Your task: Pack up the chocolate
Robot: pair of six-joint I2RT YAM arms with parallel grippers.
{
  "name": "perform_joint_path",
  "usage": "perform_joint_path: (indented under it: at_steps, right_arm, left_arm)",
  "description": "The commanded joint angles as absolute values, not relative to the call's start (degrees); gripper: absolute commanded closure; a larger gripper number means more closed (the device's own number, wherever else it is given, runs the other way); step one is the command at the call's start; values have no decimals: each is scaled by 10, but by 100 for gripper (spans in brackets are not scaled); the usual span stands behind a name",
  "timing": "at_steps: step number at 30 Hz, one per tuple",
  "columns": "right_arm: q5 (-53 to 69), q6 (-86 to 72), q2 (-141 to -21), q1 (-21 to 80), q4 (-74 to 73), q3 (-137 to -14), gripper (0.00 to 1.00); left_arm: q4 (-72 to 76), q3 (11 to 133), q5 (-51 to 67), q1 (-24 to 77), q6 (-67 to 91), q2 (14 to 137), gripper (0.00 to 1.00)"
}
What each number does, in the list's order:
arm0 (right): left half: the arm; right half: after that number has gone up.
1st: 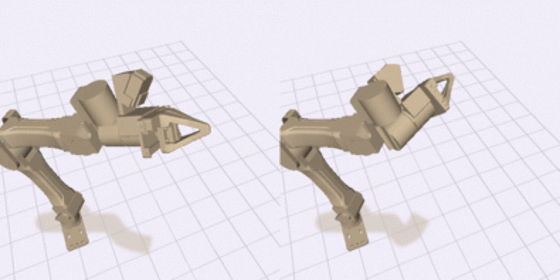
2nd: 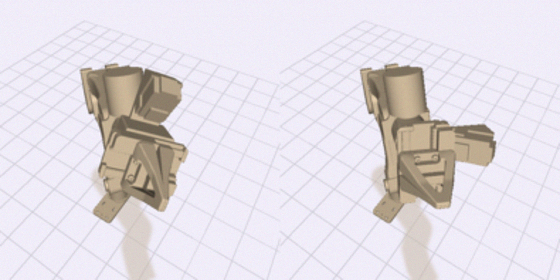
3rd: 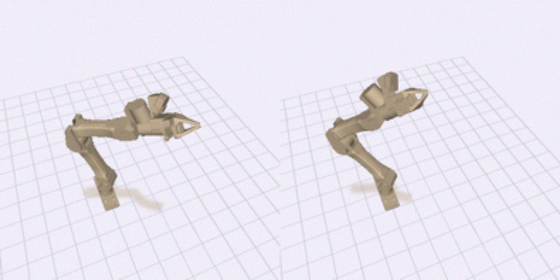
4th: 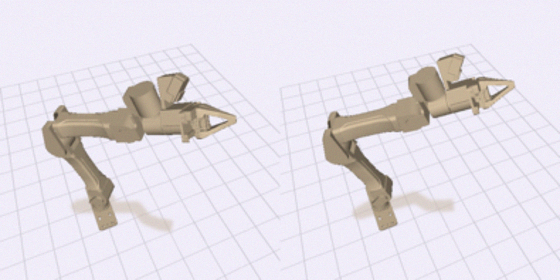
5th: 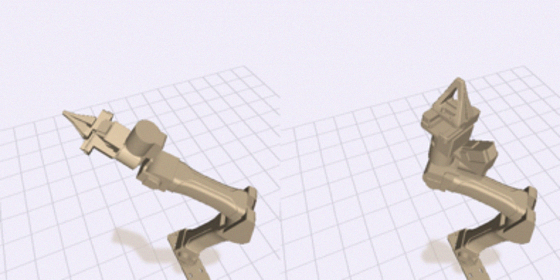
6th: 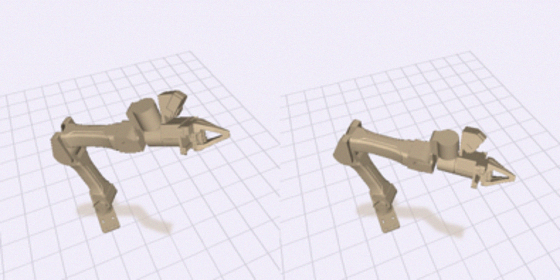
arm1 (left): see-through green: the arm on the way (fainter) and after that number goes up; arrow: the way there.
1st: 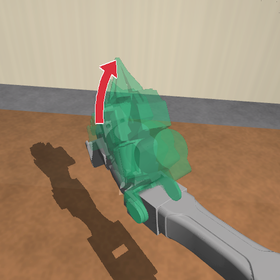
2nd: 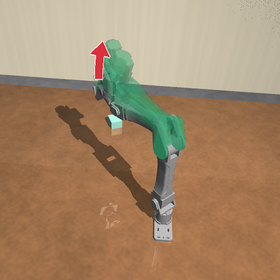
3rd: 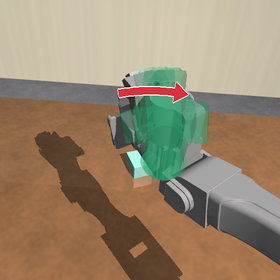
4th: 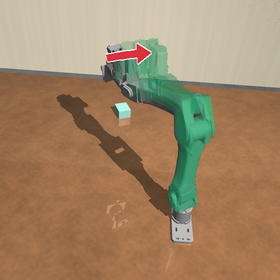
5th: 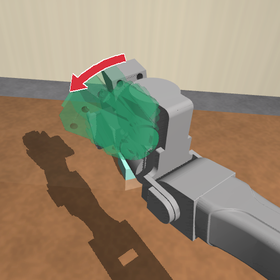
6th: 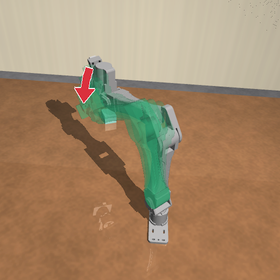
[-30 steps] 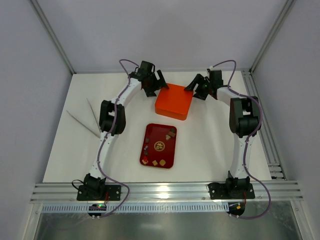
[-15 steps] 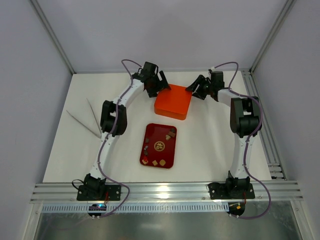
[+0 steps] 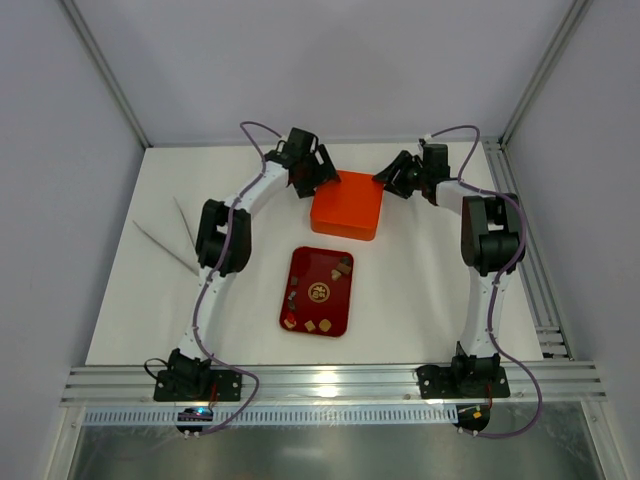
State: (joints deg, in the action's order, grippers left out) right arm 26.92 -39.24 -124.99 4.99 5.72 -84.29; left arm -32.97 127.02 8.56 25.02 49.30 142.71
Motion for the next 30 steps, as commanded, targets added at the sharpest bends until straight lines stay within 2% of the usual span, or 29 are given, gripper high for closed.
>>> perform_joint_path:
  at_steps: [1,3,9,16,25,30]
  right_arm:
    - [255,-377,-1248,65,-4,-810,45]
    - [252,-370,-1240,65,-3,-803,36]
    - [250,-365,-1206,64,-4,-787,26]
    - [257,-361,-1161,57,17,-731,26]
    - [288,-403,-1064,54,87,-554,28]
    - [284,-405,-1027,57,94,-504,30]
  left_arm:
    - [-422,1219,38,274,481,1447,17]
    - [-416,1213,33,274,478,1442,16]
    - [-420,1202,34,271,483,1431,16]
    - [-422,1194,36,265,486,1416,16]
    - [-440,1195,32,263,490,1417,18]
    - [-444,1196,32,263,496,1422,18]
